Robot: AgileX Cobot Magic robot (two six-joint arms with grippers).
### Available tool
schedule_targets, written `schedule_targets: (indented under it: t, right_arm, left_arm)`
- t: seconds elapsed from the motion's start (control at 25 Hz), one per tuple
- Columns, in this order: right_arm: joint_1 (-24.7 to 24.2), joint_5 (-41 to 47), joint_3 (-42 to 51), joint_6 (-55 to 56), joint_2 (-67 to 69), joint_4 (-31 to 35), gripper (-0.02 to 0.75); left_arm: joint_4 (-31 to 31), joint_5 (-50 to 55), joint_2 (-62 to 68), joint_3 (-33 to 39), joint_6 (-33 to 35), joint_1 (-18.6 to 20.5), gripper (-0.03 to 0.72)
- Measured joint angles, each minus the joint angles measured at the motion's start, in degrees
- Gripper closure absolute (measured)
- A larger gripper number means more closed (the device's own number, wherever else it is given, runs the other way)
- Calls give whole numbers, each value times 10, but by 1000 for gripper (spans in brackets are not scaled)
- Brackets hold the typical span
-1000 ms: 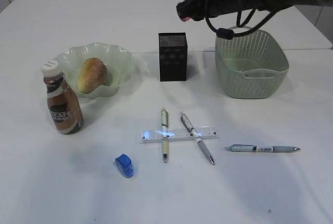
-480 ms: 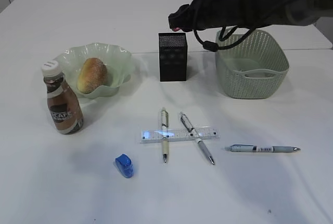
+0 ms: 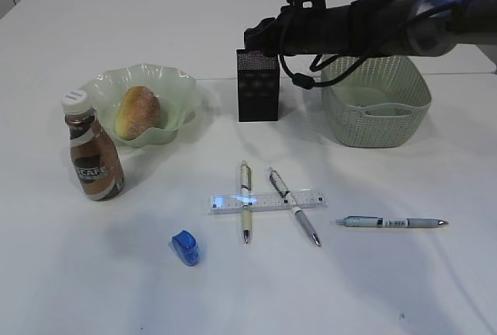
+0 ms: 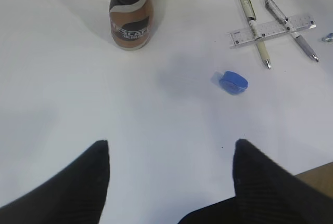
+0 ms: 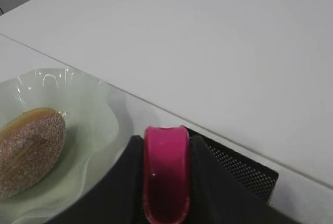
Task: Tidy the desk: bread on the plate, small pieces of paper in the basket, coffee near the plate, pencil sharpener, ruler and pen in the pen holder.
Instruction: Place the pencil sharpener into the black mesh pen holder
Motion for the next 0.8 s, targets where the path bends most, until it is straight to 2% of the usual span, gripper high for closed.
schedule_targets:
  t: [0.04, 0.08, 0.24, 0.64, 0.72, 0.8]
  right_arm:
    - [0, 0, 0, 0, 0, 0, 563]
    - [0, 0, -1, -53, 1, 54, 563]
    - [0, 0, -5, -93, 10, 92, 563]
    - [0, 0, -5, -104, 30, 98, 559]
    - [0, 0, -5, -104, 35, 98, 548]
    - [0, 0, -5, -104, 39, 98, 494]
  left_arm:
    - [0, 0, 0, 0, 0, 0, 168]
    - [0, 0, 0, 0, 0, 0, 168]
    - [0, 0, 0, 0, 1, 0, 168]
    - [0, 0, 0, 0, 2, 0, 168]
    - [0, 0, 0, 0, 2, 0, 168]
    - [0, 0, 0, 0, 2, 0, 168]
